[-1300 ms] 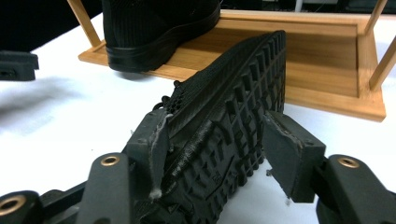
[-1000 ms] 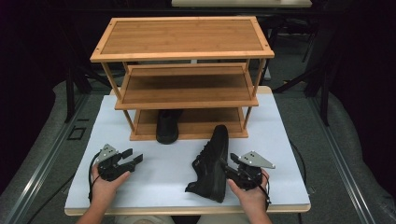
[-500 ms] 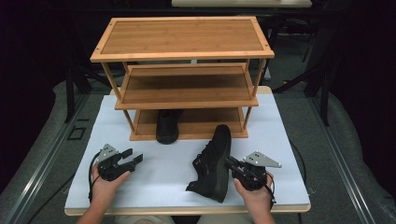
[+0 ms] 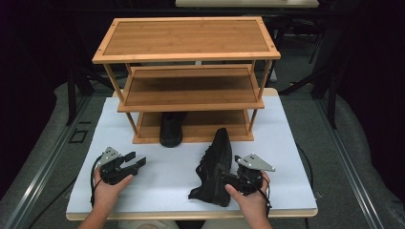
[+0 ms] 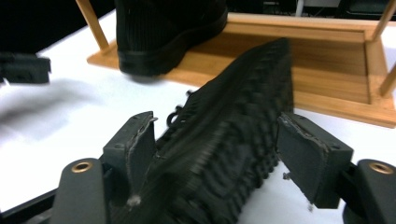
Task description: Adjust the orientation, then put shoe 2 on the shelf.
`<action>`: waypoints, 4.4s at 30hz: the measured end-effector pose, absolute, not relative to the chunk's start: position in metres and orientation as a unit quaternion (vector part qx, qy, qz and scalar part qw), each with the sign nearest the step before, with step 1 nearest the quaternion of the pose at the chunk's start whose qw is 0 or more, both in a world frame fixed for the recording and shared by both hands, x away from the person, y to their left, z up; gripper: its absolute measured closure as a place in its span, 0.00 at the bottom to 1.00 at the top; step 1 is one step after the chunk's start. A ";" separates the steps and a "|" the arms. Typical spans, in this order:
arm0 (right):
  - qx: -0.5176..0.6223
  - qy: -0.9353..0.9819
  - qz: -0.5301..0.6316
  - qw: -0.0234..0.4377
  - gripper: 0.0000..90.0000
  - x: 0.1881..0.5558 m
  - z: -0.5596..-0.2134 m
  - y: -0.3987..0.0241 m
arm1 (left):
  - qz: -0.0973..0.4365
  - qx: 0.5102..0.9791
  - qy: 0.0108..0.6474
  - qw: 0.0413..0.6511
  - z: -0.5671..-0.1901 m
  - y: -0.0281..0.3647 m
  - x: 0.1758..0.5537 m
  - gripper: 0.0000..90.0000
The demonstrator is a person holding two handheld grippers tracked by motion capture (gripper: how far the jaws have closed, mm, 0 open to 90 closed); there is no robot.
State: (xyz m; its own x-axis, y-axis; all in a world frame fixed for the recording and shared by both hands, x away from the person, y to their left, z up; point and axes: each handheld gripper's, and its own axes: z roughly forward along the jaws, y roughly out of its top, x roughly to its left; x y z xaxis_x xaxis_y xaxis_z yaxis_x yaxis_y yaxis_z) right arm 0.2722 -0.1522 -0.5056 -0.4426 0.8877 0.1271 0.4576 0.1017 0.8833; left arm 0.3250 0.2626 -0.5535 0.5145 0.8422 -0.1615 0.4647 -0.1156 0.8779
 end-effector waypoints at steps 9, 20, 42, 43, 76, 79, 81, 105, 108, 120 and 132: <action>0.473 0.736 0.429 0.224 0.36 0.279 -0.510 -0.139 | 0.195 0.717 0.455 0.490 -0.553 0.265 0.325 0.48; 0.493 0.713 0.434 0.247 0.51 0.261 -0.499 -0.167 | 0.196 0.714 0.457 0.493 -0.552 0.266 0.324 0.48; 0.563 0.665 0.443 0.210 0.61 0.254 -0.500 -0.255 | 0.195 0.715 0.458 0.491 -0.554 0.264 0.325 0.48; 0.558 0.666 0.448 0.208 0.60 0.256 -0.498 -0.253 | 0.194 0.715 0.459 0.490 -0.554 0.264 0.325 0.48; 0.458 0.736 0.465 0.179 0.97 0.291 -0.470 -0.209 | 0.192 0.715 0.461 0.488 -0.556 0.265 0.328 0.48; 0.427 0.771 0.448 0.152 0.97 0.298 -0.468 -0.204 | 0.191 0.715 0.461 0.490 -0.555 0.266 0.328 0.48; 0.416 0.785 0.437 0.143 0.97 0.299 -0.468 -0.200 | 0.190 0.717 0.461 0.487 -0.555 0.267 0.327 0.48; 0.442 0.848 0.266 0.119 0.69 0.308 -0.420 -0.176 | 0.192 0.716 0.461 0.489 -0.554 0.266 0.327 0.48; 0.437 0.862 0.224 0.128 0.70 0.315 -0.417 -0.170 | 0.192 0.716 0.459 0.490 -0.554 0.265 0.327 0.48; 0.419 0.879 0.199 0.111 0.88 0.329 -0.417 -0.156 | 0.189 0.718 0.457 0.490 -0.554 0.266 0.326 0.48; 0.459 0.873 0.159 0.050 0.77 0.333 -0.423 -0.150 | 0.186 0.723 0.457 0.483 -0.555 0.264 0.327 0.48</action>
